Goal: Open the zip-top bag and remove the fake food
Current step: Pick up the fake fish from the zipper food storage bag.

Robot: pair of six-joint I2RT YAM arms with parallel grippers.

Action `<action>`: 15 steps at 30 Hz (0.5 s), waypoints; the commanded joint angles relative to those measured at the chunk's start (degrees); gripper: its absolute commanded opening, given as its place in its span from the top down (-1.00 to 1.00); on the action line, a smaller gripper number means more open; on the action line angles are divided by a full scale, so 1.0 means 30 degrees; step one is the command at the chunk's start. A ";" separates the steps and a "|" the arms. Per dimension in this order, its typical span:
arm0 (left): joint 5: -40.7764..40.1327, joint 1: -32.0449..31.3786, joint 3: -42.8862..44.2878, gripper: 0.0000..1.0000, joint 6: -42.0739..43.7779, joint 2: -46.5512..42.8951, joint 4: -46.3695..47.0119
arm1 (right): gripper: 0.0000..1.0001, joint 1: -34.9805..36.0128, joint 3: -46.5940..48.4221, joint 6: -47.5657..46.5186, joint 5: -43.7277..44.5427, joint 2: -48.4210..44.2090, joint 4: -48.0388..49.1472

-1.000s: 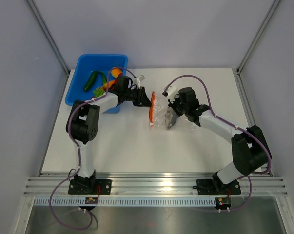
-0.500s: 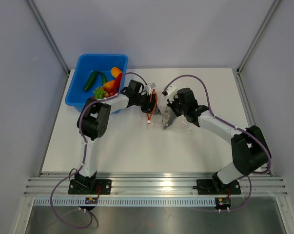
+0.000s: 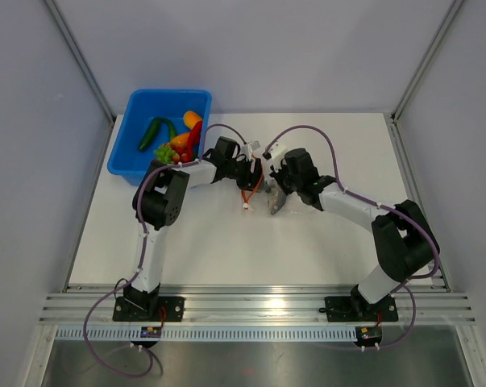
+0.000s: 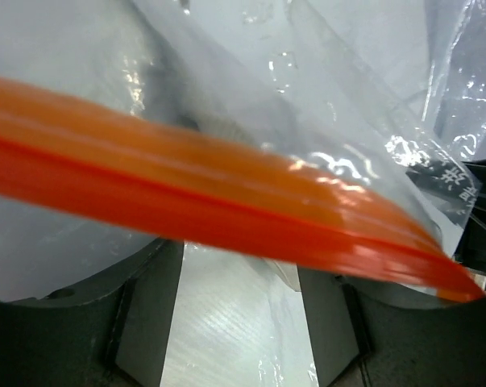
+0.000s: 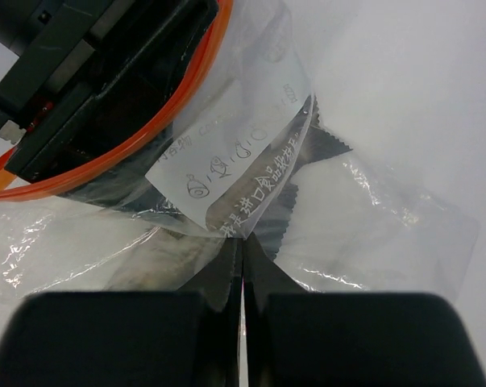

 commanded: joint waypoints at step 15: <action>0.0054 -0.0299 -0.0938 -0.27 -0.1762 0.0025 0.3711 | 1.00 0.1172 -0.0620 0.2879 0.3066 0.0840 0.2324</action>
